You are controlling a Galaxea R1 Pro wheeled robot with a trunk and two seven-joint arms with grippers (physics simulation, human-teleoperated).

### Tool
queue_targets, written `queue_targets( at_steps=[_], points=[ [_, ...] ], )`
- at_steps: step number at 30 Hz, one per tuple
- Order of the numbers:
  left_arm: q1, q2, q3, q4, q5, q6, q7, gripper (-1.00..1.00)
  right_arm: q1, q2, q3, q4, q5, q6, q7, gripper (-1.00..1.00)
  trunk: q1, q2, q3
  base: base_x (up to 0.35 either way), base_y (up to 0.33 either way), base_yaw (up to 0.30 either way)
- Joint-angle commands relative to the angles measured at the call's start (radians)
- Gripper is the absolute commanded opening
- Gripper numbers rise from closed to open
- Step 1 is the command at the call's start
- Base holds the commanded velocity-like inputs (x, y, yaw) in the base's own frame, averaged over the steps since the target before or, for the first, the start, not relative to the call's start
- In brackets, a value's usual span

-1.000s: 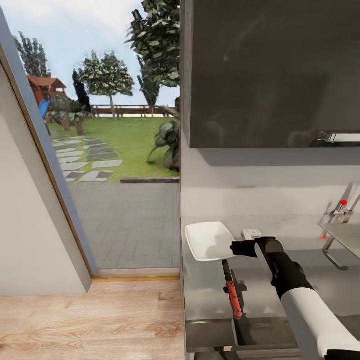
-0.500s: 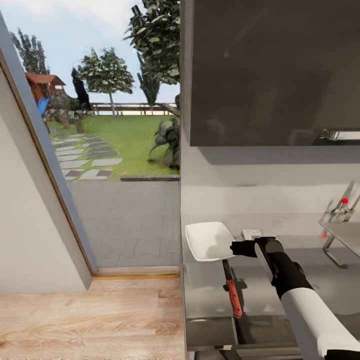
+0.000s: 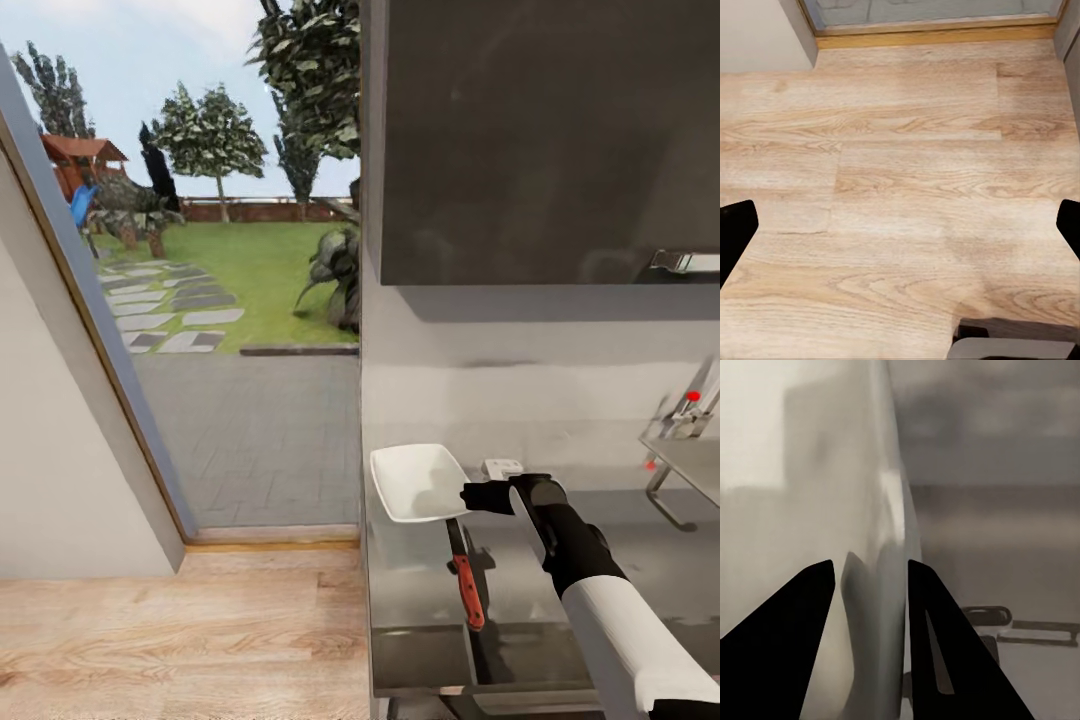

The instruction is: In the kitchen, take the Vidalia onion out of the sink, dice it on the chopping board with the paring knife, put the diced onion into the bowl on the countertop, then place both the paring knife and the chopping board into the sink.

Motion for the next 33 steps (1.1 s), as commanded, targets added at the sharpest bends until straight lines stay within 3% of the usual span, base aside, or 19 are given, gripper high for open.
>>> queue_targets(
  at_steps=[1, 23, 33],
  points=[
    [0.0, 0.0, 0.0, -0.002, 0.002, -0.001, 0.0, 1.0, -0.001, 0.0, -0.002, -0.001, -0.003, 0.005, 0.003, -1.0, 0.001, -0.002, -0.004, 0.0, 0.0, 0.0],
    [0.001, 0.0, 0.0, -0.002, 0.002, -0.001, 0.0, 1.0, -0.001, 0.0, -0.002, 0.005, -0.005, -0.024, 0.004, -1.0, 0.001, -0.002, -0.036, 0.0, 0.0, 0.0],
    [0.001, 0.0, 0.0, -0.002, 0.002, -0.001, 0.0, 1.0, -0.001, 0.001, -0.002, 0.017, -0.005, -0.03, 0.004, -1.0, 0.001, -0.002, -0.037, 0.0, 0.0, 0.0]
  ],
)
